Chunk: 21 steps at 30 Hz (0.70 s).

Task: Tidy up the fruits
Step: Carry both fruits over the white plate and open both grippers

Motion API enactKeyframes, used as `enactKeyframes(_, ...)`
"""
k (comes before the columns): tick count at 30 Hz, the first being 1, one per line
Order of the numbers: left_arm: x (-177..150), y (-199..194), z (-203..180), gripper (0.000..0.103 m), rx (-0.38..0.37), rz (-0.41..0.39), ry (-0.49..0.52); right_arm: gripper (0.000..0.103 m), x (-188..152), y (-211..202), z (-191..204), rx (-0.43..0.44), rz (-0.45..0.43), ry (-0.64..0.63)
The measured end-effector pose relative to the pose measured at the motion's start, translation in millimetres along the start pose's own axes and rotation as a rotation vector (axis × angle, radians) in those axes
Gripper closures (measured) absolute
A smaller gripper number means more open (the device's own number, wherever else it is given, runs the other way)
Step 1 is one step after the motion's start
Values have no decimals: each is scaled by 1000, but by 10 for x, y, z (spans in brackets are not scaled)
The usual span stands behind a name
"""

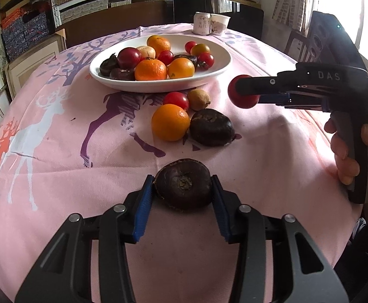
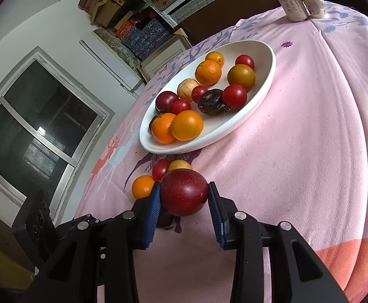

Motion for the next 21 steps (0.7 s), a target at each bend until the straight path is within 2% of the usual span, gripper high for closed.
enactKeyframes(16,13,-129,52,60,-4,-69,-38,65,-9,-48,19,16,-20,-6)
enactKeyframes(21,48,-193,104,60,-41,-96,-71,65,-11,-82,43,26,-37,-13)
Point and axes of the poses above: each gripper's, at about its wrist camera, not at the fingertips, and y roughly the way its jaws point, z to its left, x to its top, the point moved 4 cm from there along y, roughly the way its jaws point, and after that the axes turned 14 degrees about -x, right-handed, at the moved point
